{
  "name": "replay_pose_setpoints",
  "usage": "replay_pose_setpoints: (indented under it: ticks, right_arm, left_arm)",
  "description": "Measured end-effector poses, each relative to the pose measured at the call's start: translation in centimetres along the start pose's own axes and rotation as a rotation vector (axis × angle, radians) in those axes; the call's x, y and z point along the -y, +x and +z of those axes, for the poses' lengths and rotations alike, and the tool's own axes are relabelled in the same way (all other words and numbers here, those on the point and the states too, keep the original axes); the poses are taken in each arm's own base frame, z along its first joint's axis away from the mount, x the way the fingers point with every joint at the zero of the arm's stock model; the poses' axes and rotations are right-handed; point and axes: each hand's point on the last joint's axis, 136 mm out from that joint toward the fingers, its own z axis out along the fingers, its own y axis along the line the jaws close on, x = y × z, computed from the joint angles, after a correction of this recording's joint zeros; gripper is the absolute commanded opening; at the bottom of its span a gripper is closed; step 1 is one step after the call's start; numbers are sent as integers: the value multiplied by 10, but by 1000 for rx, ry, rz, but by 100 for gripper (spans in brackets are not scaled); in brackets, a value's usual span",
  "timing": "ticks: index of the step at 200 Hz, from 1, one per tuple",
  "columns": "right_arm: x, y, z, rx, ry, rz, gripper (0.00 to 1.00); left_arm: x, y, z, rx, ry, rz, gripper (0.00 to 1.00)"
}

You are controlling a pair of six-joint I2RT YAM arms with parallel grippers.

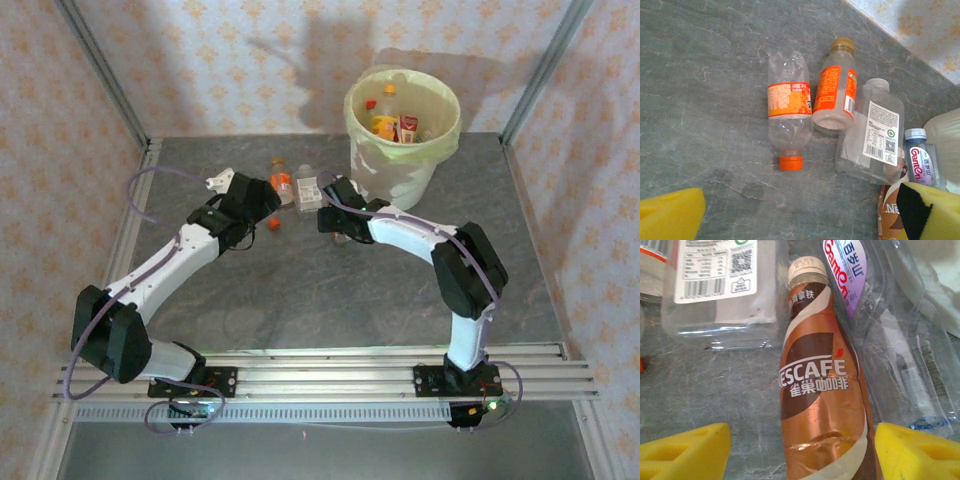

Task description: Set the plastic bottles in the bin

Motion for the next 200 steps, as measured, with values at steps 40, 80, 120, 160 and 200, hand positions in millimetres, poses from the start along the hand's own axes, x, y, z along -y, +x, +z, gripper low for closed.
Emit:
replay_pose_setpoints:
  ticks: [40, 80, 120, 160, 200]
  right_arm:
    - [6, 15, 16, -45, 33, -9, 76]
    - [8, 26, 31, -78, 50, -9, 76]
    - [10, 33, 38, -96, 60, 2, 70]
    - [9, 32, 37, -92, 53, 19, 62]
    - [11, 36, 21, -91, 28, 31, 58]
  left_arm:
    - [1, 0, 0, -2, 3, -5, 100]
    - [2, 1, 0, -9, 7, -8, 100]
    - [2, 5, 2, -23, 8, -5, 100]
    - [2, 6, 5, -27, 2, -2, 100]
    - [2, 7, 5, -29, 3, -4, 100]
